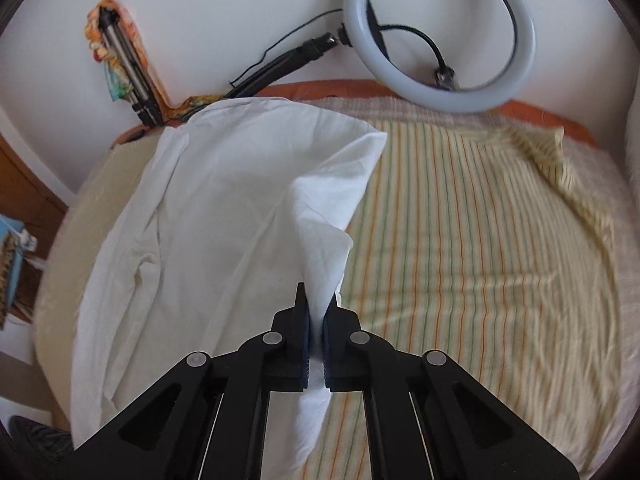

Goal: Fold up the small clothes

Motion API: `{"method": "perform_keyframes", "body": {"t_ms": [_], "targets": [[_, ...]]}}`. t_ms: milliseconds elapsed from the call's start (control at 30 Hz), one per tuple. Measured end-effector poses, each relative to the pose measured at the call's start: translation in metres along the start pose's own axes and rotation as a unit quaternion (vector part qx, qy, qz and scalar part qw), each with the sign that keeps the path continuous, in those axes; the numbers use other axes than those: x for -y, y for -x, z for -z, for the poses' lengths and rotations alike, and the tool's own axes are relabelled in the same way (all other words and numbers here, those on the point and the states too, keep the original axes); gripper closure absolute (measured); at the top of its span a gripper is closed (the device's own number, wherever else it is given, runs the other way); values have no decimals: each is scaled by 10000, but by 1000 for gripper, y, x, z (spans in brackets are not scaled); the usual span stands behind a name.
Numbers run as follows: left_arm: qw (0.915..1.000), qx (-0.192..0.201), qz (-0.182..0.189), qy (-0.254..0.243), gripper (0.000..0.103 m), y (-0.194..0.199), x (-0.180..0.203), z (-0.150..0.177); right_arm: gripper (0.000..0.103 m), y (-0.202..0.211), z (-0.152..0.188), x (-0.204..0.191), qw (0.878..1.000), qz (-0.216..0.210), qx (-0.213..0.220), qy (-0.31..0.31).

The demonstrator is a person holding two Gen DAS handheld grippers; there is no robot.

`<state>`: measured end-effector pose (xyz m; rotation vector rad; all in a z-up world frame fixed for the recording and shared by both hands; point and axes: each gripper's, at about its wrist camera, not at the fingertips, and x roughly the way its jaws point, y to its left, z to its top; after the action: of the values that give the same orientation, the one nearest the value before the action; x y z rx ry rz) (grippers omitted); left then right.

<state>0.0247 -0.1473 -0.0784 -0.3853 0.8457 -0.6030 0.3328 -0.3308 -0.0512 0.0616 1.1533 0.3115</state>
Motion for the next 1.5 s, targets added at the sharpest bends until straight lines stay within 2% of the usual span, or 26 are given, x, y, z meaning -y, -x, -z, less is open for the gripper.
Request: {"method": "perform_keyframes", "body": {"t_ms": [200, 400, 533, 700, 800, 833, 900, 967, 1067, 1133, 1200, 1333, 1500], "targets": [[9997, 64, -156, 161, 103, 21, -23, 4, 100, -3, -17, -64, 9949, 425, 18, 912], [9986, 40, -316, 421, 103, 33, -51, 12, 100, -35, -21, -127, 9855, 564, -207, 1586], [9977, 30, -456, 506, 103, 39, -66, 16, 100, -60, -18, -147, 9828, 585, -379, 1712], [9964, -66, -669, 520, 103, 36, -77, 19, 100, -81, -12, -152, 9828, 534, -531, 1686], [9963, -157, -684, 494, 103, 36, -78, 20, 92, -83, -9, -150, 9838, 330, -556, 1671], [9966, -203, -646, 465, 103, 37, -78, 20, 90, -79, -7, -149, 9846, 261, -514, 1649], [9969, -287, -662, 306, 103, 38, -75, 17, 76, -64, -3, -143, 9877, 201, -393, 1502], [9975, -345, -607, 116, 103, 43, -71, 15, 72, -38, 6, -135, 9916, 196, -80, 1280], [9961, -332, -775, -251, 103, 53, -67, 12, 72, 0, 29, -128, 9926, 387, 383, 1084], [9945, -314, -902, -423, 103, 60, -66, 10, 72, 20, 45, -124, 9917, 620, 549, 986], [9931, -300, -1011, -512, 103, 69, -69, 7, 72, 37, 59, -122, 9914, 670, 662, 905], [9919, -252, -1126, -538, 103, 85, -80, 3, 72, 56, 79, -116, 9898, 741, 776, 942], [9872, -147, -1493, -535, 103, 101, -96, -4, 72, 73, 101, -114, 9896, 665, 773, 1016]]}}
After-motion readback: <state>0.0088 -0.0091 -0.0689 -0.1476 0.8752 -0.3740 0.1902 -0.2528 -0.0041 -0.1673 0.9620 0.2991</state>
